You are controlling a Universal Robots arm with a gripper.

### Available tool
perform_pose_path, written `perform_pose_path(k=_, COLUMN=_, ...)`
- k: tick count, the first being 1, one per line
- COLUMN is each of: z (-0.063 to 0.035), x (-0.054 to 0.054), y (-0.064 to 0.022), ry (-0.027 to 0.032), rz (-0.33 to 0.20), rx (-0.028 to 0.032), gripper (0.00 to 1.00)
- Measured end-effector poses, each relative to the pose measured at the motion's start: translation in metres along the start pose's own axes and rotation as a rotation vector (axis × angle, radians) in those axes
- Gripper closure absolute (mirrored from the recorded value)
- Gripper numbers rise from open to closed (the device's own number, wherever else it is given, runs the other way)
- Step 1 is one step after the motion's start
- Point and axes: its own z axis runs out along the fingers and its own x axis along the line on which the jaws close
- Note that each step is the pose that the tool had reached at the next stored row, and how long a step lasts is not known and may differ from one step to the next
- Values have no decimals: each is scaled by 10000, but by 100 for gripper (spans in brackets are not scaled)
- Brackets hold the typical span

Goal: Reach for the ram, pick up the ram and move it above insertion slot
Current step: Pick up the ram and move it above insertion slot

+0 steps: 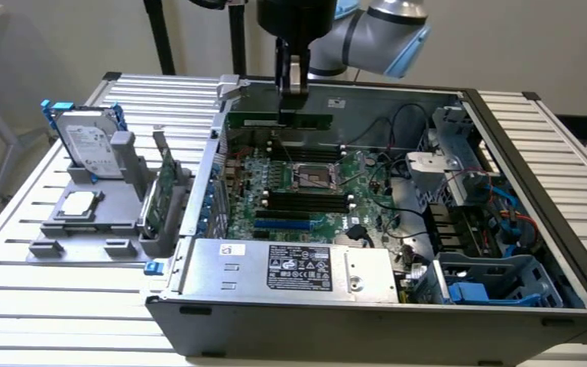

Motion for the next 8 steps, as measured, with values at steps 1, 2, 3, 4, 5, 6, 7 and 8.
perform_pose_path(k=1, z=6, x=-14, y=-25, ry=0, rz=0, rx=0, gripper=87)
perform_pose_path(k=2, z=12, x=-24, y=-50, ry=1, rz=1, rx=0, gripper=87)
perform_pose_path(k=3, z=17, x=-32, y=-77, ry=1, rz=3, rx=0, gripper=87)
perform_pose_path(k=4, z=22, x=-37, y=-101, ry=0, rz=6, rx=2, gripper=87)
perform_pose_path(k=5, z=26, x=-42, y=-124, ry=0, rz=9, rx=2, gripper=87)
perform_pose_path(k=6, z=30, x=-46, y=-146, ry=0, rz=14, rx=3, gripper=87)
perform_pose_path(k=7, z=35, x=-50, y=-168, ry=0, rz=21, rx=3, gripper=87)
perform_pose_path(k=8, z=39, x=-53, y=-188, ry=0, rz=30, rx=4, gripper=87)
